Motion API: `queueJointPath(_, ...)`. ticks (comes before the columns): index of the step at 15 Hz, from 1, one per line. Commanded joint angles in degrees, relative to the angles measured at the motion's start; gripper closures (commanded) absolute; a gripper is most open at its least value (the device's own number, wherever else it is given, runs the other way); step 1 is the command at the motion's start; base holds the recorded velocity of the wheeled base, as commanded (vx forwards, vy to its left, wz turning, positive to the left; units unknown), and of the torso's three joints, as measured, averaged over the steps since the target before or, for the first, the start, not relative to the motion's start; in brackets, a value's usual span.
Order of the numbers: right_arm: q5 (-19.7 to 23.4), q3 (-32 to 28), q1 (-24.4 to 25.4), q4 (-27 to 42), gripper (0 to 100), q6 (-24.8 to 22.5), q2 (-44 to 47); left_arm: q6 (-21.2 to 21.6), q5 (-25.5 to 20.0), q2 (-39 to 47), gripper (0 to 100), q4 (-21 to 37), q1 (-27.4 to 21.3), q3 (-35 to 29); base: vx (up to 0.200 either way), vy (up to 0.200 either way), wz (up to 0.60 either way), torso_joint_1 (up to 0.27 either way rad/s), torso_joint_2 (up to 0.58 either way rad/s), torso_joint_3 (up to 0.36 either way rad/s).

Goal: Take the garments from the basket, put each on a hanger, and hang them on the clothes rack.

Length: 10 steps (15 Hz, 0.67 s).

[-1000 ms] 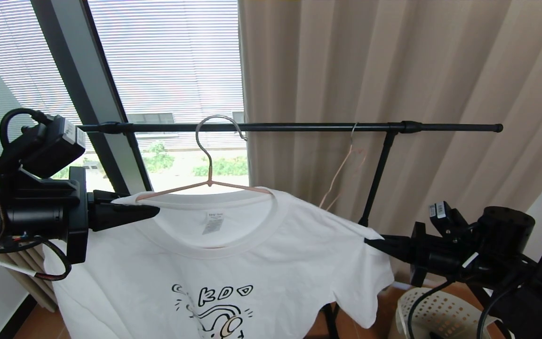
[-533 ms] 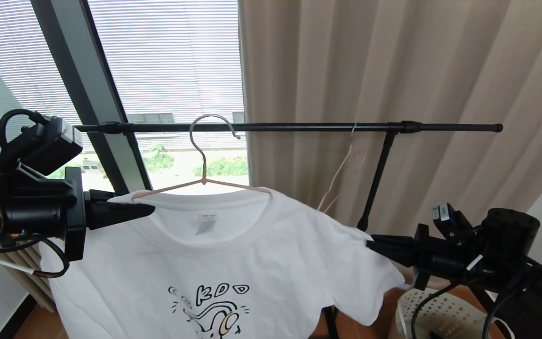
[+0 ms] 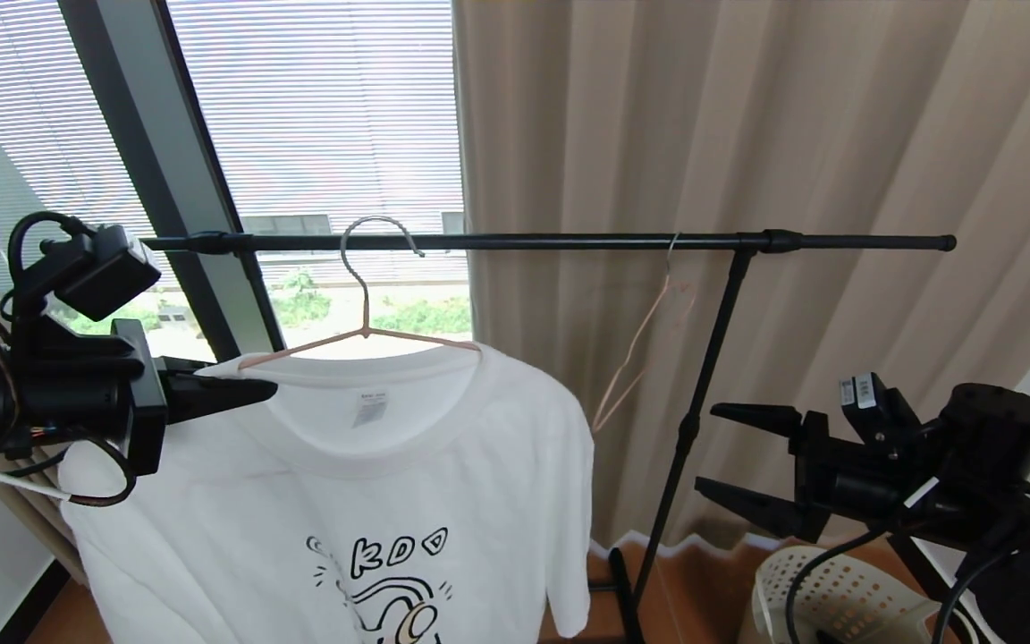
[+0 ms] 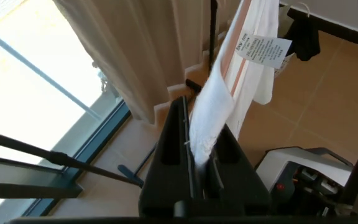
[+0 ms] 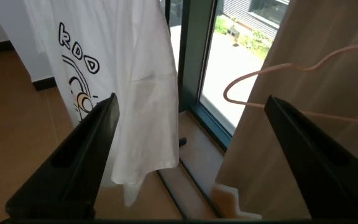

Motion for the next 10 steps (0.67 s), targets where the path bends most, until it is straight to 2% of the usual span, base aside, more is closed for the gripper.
queueJointPath(1,-3.12,0.81,2.58,2.11,0,0.07,-7.76,-0.23,2.0,2.91,100,0.06,1.25,-1.18,0.0,0.0,0.0,0.0,0.0,0.0)
queueJointPath(2,-5.31,0.37,3.28,3.61,0,0.07,-9.16,-0.58,2.88,3.62,100,-0.03,1.25,-1.53,0.0,0.0,0.0,0.0,0.0,0.0)
queueJointPath(4,-15.95,-2.45,6.18,8.88,0,0.33,-12.33,-1.28,5.87,6.17,100,-0.03,1.07,-2.76,0.0,0.0,0.0,0.0,0.0,0.0)
queueJointPath(6,-24.56,-4.73,9.61,12.92,0,1.21,-14.08,-2.16,8.68,8.89,100,0.06,-0.16,-4.43,0.0,0.0,0.0,0.0,0.0,0.0)
queueJointPath(7,-25.53,-4.91,9.87,13.8,0,1.21,-14.61,-3.04,9.47,9.59,100,0.06,-1.04,-5.04,0.0,0.0,0.0,0.0,0.0,0.0)
queueJointPath(10,-25.79,-5.17,9.87,14.51,0,1.21,-14.7,-10.78,16.15,14.25,100,0.06,-6.84,-11.46,0.0,0.0,0.0,0.0,0.0,0.0)
